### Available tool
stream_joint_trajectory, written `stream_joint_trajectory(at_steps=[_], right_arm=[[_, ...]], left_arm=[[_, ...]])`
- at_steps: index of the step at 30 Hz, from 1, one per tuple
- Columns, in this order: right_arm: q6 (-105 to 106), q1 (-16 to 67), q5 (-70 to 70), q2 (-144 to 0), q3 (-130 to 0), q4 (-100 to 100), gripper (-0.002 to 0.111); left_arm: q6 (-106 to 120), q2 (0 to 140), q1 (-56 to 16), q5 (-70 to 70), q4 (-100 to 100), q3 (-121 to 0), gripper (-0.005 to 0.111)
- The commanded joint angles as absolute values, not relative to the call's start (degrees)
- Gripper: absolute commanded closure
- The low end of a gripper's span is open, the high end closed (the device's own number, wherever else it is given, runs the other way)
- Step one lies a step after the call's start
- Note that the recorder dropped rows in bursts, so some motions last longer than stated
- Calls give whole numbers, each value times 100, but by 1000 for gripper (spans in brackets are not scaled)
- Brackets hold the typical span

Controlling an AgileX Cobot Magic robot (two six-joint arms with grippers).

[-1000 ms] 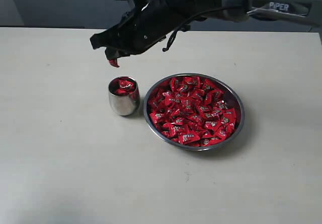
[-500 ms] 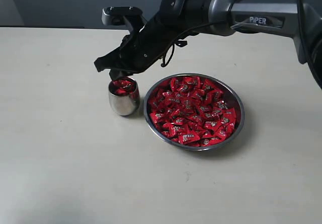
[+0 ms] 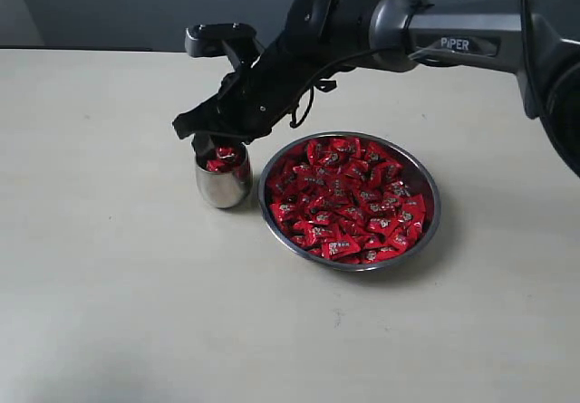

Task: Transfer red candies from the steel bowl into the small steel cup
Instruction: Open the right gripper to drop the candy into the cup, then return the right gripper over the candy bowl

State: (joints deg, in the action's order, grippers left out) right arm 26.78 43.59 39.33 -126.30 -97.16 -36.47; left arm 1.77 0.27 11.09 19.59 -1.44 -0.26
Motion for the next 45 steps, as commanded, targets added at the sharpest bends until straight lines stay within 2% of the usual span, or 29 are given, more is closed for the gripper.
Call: stream_joint_trajectory(at_steps=[1,10,14,15,20,25,32,45], right_arm=[[2687,4350,3844,-12630,-9758,-3657,66],[2687,4339,4105,-12383,-9867,-3599,67],[2421,4227,4331,-11882,-9804,-2440,91],[2307,4108,4265,-11745,-9729,-2465,94],[2197,3680,3851,-11116,-9051,-2630,94],[2197,3295,3110,-10174,-7656,-2573,94],[2075,2776,2938,-9531,-6432,-2584,94],[1304,2668,1850,-9824,-6195,-2594,94]], left_arm=[[168,0,1072,1914,-155,0,106],[168,0,1072,1914,-155,0,106],[168,0,1072,1914,-155,0,106],[168,0,1072,1914,-155,0,106],[168,0,1072,1914,-155,0,106],[168,0,1072,1914,-155,0,106],[168,0,1072,1914,-155,0,106],[168,0,1072,1914,-155,0,106]])
